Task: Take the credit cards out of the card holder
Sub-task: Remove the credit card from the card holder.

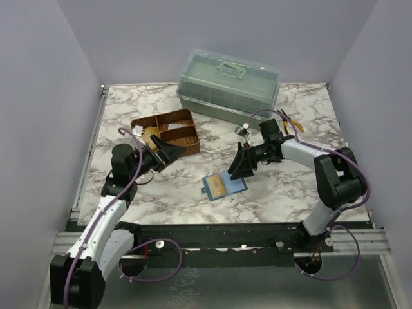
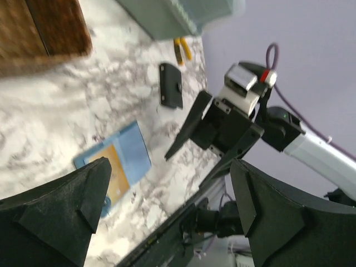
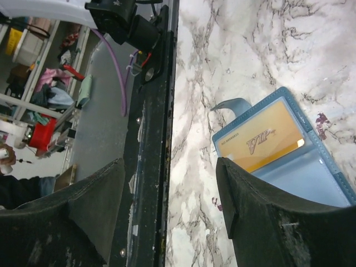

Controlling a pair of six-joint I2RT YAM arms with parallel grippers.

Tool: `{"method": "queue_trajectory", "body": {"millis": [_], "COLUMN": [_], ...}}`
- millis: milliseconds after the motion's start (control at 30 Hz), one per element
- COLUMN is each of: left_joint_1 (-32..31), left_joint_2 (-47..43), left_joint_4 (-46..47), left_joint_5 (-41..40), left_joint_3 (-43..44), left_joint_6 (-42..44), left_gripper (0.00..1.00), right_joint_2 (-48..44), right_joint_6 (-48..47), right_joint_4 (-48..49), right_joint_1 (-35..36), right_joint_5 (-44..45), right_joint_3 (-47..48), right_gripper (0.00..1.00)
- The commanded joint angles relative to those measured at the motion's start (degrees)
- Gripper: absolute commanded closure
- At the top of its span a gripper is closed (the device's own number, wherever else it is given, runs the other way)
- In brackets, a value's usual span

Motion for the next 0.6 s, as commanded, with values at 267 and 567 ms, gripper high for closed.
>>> {"method": "queue_trajectory", "body": {"millis": [267, 567], "left_joint_1": [-30.05, -42.36], "left_joint_2": [-0.08, 14.85], "left_joint_4": [2.08, 12.6], "left_joint_5": [-25.87, -37.93], "left_joint_3": [-7.93, -9.22], "left_joint_6": [-13.68, -18.15], "left_gripper": [0.15, 0.19], "right_joint_2": [1.97, -0.87], "right_joint_6": [20.47, 38.84], "right_joint_4": [15.17, 30.37], "right_joint_1": [5.06, 5.05], "right_joint_5": [9.8, 16.78], "right_joint_3": [-4.11, -13.04], "right_gripper": [0.33, 0.41]}}
